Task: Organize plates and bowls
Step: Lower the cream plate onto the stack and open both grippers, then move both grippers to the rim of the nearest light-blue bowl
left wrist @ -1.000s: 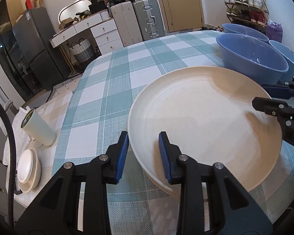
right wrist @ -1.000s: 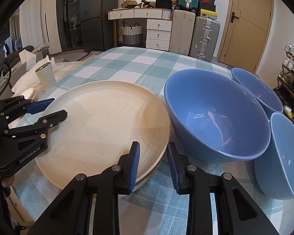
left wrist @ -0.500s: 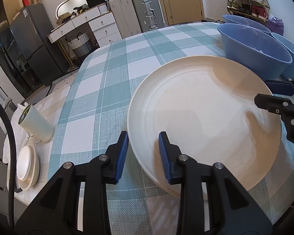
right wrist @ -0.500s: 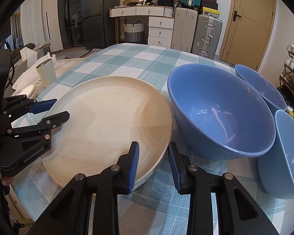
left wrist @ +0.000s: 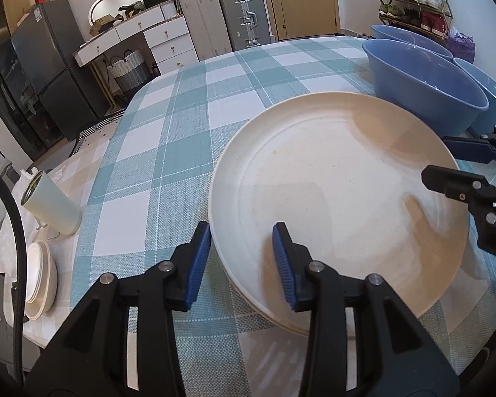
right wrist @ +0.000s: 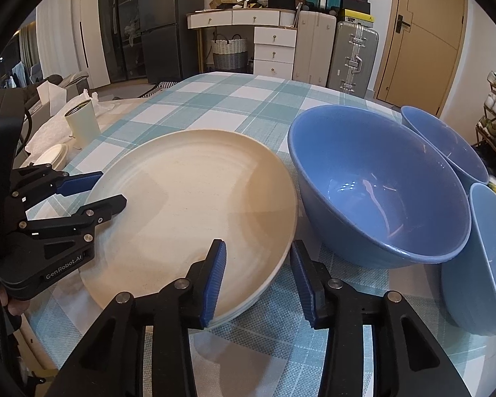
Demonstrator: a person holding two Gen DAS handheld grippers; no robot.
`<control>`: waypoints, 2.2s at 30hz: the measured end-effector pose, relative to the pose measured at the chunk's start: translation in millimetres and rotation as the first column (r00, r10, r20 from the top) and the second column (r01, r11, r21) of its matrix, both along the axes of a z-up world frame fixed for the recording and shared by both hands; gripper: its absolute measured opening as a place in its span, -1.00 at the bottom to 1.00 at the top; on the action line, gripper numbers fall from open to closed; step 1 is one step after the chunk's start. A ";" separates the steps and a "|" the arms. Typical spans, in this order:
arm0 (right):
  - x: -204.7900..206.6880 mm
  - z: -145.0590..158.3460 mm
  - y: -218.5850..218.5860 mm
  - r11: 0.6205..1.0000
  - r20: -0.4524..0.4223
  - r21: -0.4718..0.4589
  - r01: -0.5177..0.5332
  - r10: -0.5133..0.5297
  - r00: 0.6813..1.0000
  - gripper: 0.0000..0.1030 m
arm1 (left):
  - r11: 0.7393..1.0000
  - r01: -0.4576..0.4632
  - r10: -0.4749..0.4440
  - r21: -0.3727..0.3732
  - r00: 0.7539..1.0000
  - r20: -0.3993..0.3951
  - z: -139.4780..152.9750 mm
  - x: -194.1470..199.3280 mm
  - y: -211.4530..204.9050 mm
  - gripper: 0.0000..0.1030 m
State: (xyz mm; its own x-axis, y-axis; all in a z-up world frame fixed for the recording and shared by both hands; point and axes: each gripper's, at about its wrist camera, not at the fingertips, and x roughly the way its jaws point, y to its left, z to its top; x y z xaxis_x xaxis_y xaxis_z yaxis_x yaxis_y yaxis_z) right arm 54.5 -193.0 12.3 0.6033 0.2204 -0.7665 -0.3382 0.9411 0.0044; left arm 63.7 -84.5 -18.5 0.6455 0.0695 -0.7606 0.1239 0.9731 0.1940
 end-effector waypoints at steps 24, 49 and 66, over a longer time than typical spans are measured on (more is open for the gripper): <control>-19.0 23.2 -5.2 0.998 0.033 0.056 -0.035 0.033 0.999 0.65 | 0.979 0.032 -0.024 -0.201 0.999 0.044 44.7 -16.6 12.0 0.52; -41.8 97.8 -59.4 0.998 0.211 0.055 -0.007 -0.005 0.977 0.98 | 0.961 0.015 0.012 -0.277 0.995 0.097 90.2 -11.9 4.4 0.95; -22.1 137.4 -123.3 0.991 0.245 0.106 0.075 -0.100 0.964 0.98 | 0.956 0.087 -0.045 -0.280 0.987 0.152 132.3 20.2 -38.7 0.95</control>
